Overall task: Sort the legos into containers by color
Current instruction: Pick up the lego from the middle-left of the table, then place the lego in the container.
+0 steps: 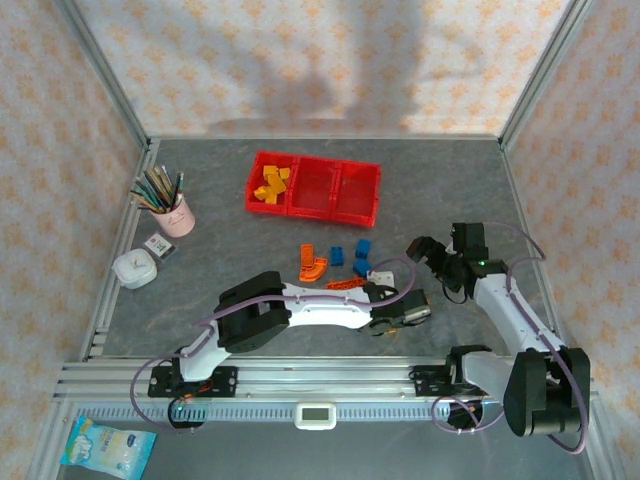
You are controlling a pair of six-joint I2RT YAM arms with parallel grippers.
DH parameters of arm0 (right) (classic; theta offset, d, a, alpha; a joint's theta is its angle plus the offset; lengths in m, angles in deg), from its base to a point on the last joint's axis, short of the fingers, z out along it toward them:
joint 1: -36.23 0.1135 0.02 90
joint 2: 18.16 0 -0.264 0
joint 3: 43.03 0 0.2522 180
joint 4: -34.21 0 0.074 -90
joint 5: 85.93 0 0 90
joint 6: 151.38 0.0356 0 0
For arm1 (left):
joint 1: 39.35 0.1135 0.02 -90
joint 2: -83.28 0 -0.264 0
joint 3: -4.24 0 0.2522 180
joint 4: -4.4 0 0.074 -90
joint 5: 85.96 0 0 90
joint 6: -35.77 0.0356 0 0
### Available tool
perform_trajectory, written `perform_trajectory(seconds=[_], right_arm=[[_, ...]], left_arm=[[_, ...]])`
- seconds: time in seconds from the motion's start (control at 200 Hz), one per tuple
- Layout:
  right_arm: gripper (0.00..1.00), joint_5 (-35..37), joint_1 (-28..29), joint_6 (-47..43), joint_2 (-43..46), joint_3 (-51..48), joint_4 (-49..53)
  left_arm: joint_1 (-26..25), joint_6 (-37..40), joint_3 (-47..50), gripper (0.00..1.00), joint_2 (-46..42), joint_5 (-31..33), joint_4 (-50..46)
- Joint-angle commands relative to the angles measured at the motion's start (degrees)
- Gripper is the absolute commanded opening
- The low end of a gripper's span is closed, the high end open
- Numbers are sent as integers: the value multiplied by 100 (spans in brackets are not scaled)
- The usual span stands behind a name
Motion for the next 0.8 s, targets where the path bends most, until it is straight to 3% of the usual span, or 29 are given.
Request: perform_trajectory(seconds=[0.0, 0.315, 0.46, 0.641, 0.796], right_arm=[[100, -83, -35, -145, 99, 119, 49], [100, -591, -22, -278, 88, 560, 225], [100, -668, 191, -224, 35, 753, 191], [100, -556, 987, 41, -283, 1069, -29], [100, -422, 1857, 461, -545, 1276, -681]], left_arm=[[-18, 50, 146, 32, -311, 113, -181], [59, 252, 690, 32, -1576, 130, -218], [421, 639, 1046, 33, -2361, 329, -426], [1596, 1591, 1245, 33, -3107, 794, -832], [3139, 2753, 1405, 34, -3397, 630, -296]])
